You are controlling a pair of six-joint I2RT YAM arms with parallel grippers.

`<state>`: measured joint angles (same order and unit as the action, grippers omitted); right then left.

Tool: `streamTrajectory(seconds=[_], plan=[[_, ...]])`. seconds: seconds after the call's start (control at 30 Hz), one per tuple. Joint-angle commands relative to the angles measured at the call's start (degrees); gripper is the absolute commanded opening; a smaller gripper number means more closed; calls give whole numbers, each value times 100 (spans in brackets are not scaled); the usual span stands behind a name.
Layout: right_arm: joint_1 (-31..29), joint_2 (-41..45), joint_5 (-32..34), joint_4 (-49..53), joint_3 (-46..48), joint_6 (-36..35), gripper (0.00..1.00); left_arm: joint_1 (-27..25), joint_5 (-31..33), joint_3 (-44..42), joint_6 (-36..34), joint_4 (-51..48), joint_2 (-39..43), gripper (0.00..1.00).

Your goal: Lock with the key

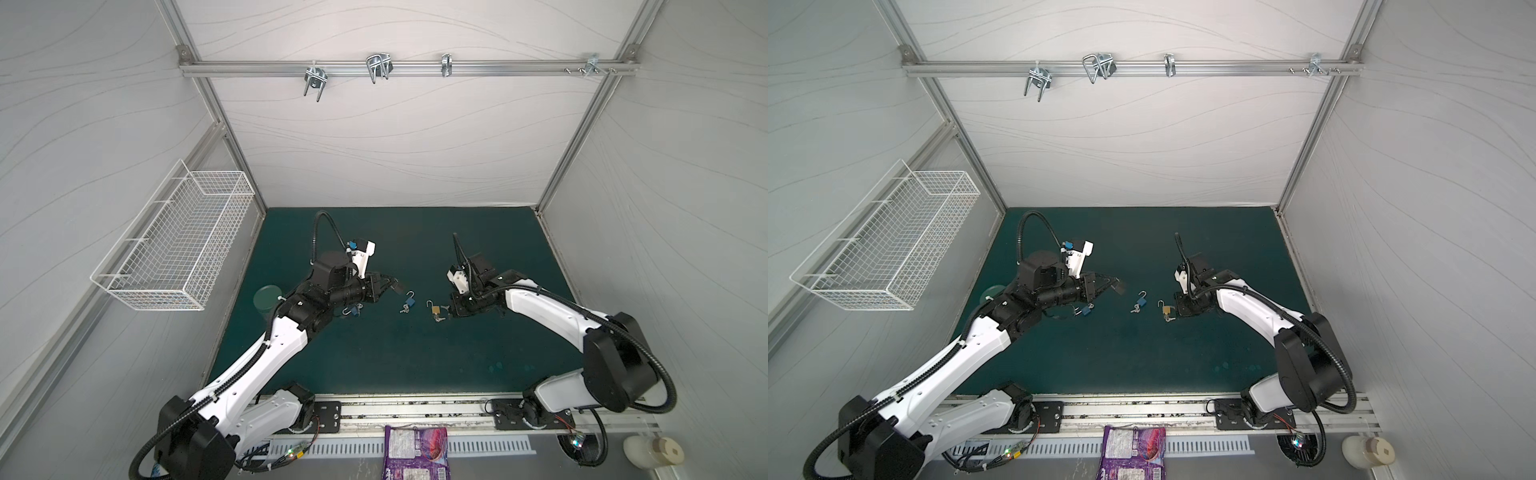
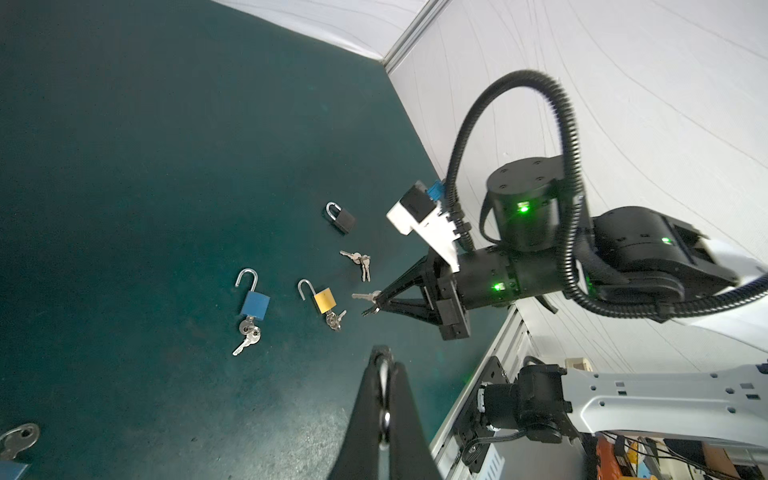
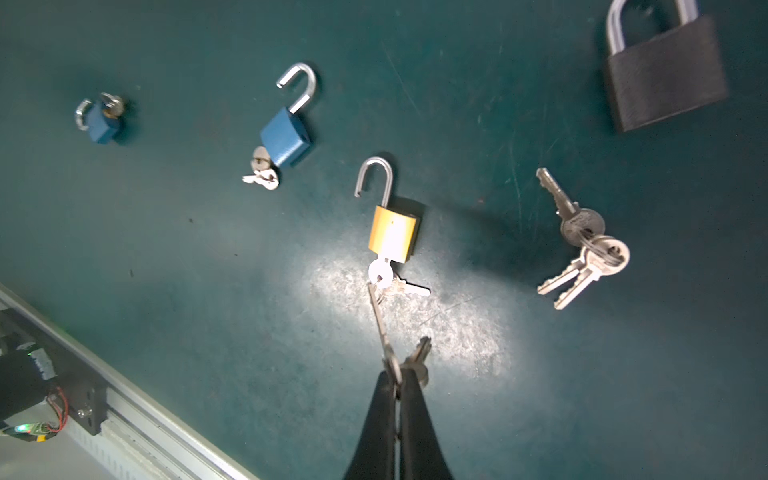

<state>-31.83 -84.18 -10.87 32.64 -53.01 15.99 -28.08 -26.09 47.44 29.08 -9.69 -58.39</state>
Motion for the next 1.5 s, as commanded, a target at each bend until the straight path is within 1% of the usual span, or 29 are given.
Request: streamTrajectory(seconds=[0.0,0.13,0.3,0.4,0.57,0.9,0.93,1.0,1.07,1.13,1.17,1.2,1.3,1.4,1.47], plan=[[53,-228,27,-246,-192,-36,0,13,116,50,-34,242,124,0],[233,-551,-202,-527,-267,18,0,13,74,42,-33,249,126,0],[392,-948,-198,-577,-493,-113,0,13,9,105,-49,217,54,0],[421,-1182,-108,-566,-654,-208,0,14,3,150,-37,184,13,0],[447,-1542,-141,-531,-840,-301,0,13,3,237,-21,102,-91,0],[467,-1736,-126,-479,-894,-404,0,13,-45,382,27,109,-494,0],[468,-1733,-134,-457,-910,-412,5,13,-63,427,27,133,-582,0],[485,-1619,-87,-447,-895,-408,21,14,-46,518,27,187,-738,0],[493,-1309,62,-521,-791,-348,40,13,-61,615,44,323,-984,0],[488,-838,225,-664,-596,-288,52,18,-158,791,76,453,-1337,0],[494,-551,297,-752,-461,-231,56,13,-264,915,67,495,-1554,0],[494,-283,344,-877,-329,-205,58,13,-345,1041,78,515,-1742,0],[494,503,330,-1198,89,-202,59,13,-619,1417,37,500,-2289,0],[421,1461,-25,-1953,659,-525,61,13,-1076,1771,48,464,-2630,0],[319,2155,-215,-2394,940,-885,63,13,-1376,1895,129,532,-2734,0]])
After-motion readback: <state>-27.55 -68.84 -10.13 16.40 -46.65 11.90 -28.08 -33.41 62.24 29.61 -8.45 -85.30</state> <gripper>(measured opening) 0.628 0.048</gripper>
